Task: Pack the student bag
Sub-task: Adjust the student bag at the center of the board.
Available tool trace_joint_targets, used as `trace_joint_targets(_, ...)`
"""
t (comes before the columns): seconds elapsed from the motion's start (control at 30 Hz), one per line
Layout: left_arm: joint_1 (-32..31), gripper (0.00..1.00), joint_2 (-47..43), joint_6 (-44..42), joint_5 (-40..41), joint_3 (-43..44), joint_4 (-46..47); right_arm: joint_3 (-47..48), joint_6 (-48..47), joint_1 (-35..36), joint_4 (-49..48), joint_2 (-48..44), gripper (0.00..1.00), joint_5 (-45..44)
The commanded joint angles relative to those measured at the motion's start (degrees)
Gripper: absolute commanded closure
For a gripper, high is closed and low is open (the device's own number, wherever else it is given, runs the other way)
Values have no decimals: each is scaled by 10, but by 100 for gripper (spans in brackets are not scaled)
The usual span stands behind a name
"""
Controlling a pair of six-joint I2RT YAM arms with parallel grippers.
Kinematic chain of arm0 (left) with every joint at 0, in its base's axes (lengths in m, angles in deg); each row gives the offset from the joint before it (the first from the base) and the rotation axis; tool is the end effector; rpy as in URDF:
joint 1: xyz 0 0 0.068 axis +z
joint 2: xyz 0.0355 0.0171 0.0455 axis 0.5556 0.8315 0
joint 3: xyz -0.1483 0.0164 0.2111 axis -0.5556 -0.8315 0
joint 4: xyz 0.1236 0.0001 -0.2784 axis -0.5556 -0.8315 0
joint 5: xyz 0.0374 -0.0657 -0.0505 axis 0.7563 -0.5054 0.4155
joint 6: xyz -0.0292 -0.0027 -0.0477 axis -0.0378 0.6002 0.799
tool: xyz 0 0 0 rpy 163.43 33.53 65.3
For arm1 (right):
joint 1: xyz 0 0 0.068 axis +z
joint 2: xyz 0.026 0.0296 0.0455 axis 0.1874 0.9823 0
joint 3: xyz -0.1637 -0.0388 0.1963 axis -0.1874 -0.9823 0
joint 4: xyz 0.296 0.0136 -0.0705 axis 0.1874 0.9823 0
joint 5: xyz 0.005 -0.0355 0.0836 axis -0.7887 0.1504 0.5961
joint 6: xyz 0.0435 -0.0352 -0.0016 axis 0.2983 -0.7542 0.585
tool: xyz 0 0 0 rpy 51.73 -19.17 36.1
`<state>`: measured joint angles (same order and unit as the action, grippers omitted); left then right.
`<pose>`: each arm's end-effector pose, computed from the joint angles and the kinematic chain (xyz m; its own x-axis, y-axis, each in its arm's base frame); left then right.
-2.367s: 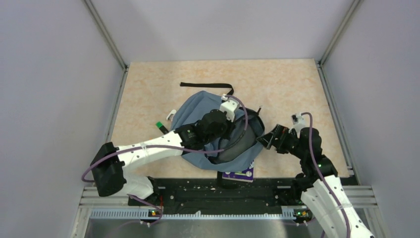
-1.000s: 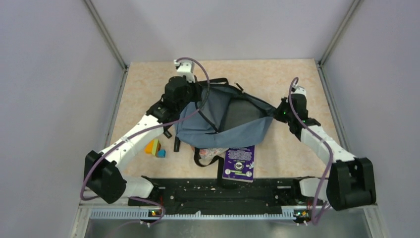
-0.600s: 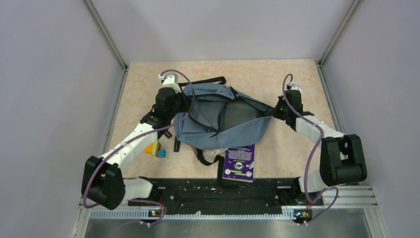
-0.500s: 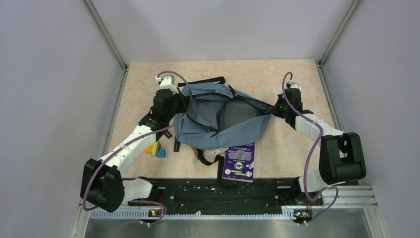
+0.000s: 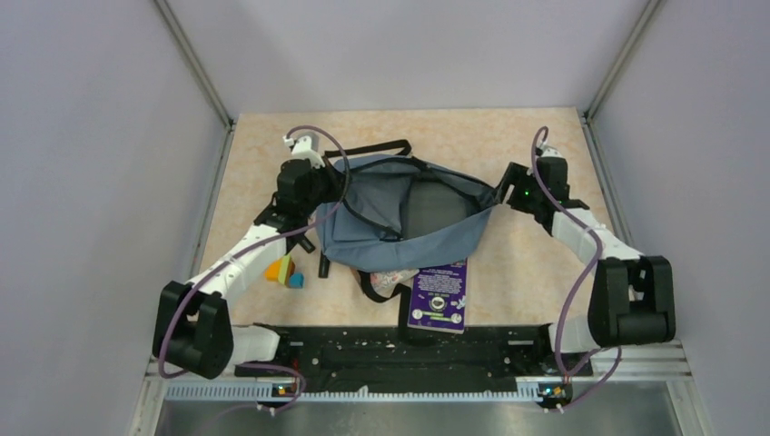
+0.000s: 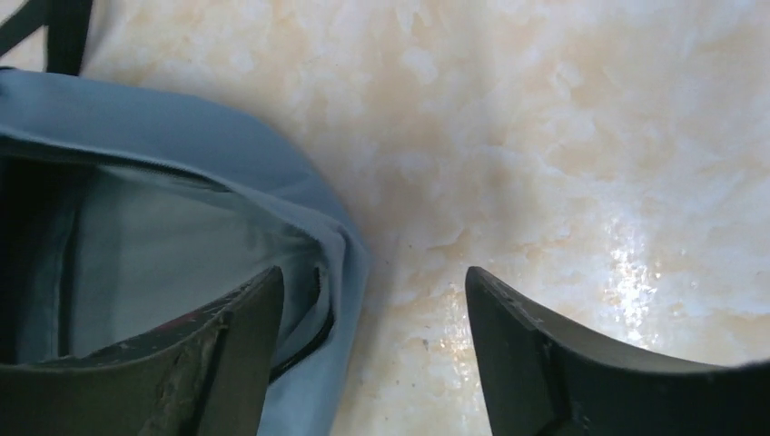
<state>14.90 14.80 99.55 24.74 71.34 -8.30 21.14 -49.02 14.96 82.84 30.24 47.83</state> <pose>0.3232 -0.1130 0.2503 -0.4337 -0.3785 -0.8177 0.1915 0.8480 -0.4941 0.3465 0.0284 0.1751 -0.6262 0.3316 -0.7056 0.1095 0.9335 0.3415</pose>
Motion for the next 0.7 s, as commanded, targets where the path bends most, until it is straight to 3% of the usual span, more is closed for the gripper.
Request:
trace_joint_targets(0.0,10,100,34,21,-4,5,82,-15,15,-9,11,-96,22,38)
trace_joint_targets(0.3,11,100,79,23,-27,25,97,-145,98,33,-36,-284,18,139)
trace_joint_targets(0.47,10,100,65,-3,-6,19,82,-220,120,122,-45,-355,20,182)
trace_joint_targets(0.67,10,100,63,-9,-12,13,80,-315,180,263,-163,-399,27,175)
